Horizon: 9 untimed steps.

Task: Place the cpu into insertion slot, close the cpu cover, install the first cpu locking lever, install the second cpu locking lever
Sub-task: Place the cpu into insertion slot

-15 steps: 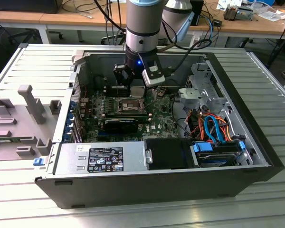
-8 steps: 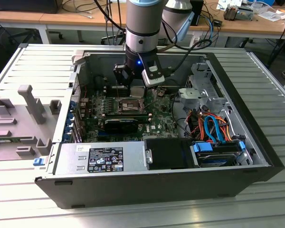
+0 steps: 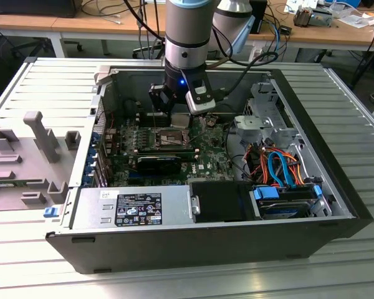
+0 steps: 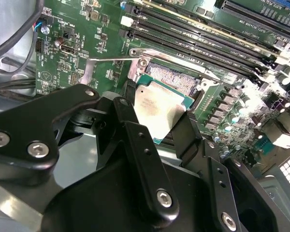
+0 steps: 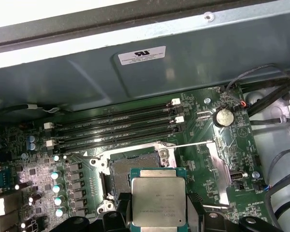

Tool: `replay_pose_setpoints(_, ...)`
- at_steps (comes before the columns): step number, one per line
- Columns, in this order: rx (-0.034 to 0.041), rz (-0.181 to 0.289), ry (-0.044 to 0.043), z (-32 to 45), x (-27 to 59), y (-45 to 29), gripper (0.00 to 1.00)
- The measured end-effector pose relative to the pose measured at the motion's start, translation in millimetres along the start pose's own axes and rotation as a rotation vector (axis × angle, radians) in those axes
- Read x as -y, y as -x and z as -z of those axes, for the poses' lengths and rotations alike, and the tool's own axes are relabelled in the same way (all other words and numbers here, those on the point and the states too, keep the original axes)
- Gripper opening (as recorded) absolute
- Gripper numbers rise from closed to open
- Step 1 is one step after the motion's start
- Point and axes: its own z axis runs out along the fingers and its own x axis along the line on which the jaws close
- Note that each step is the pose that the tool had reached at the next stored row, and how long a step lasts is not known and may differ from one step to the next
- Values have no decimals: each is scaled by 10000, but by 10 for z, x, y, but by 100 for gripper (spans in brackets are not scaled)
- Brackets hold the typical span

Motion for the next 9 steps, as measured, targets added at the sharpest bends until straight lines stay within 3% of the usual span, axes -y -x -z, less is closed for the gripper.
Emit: replay_pose_setpoints(9, 13, -146, 3, 0, 0, 0, 54)
